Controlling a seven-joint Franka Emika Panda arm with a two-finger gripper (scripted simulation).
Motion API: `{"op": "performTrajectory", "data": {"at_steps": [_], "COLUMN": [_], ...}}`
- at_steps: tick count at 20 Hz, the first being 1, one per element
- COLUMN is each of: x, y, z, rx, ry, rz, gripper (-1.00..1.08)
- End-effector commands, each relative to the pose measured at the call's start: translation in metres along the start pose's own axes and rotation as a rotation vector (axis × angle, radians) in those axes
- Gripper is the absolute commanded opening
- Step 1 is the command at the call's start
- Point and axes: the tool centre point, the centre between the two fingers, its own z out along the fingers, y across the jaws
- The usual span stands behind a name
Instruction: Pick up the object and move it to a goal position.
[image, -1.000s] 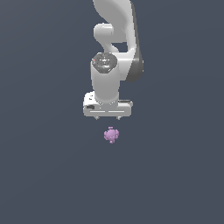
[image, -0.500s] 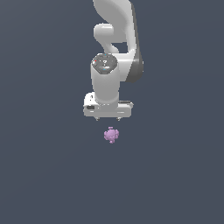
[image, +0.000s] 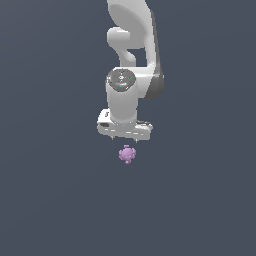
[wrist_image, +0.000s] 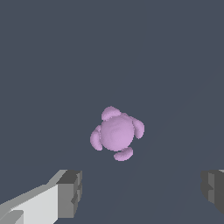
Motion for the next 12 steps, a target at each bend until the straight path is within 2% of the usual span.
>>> {"op": "performTrajectory", "data": {"at_steps": [1,12], "x": [0.002,0.011], "y": [-0.002,-0.011], "z": [0.007,0.039], "rx": [0.002,0.009], "ry": [0.005,0.031], "rz": [0.055,0.329], "gripper": [1.0,1.0]}}
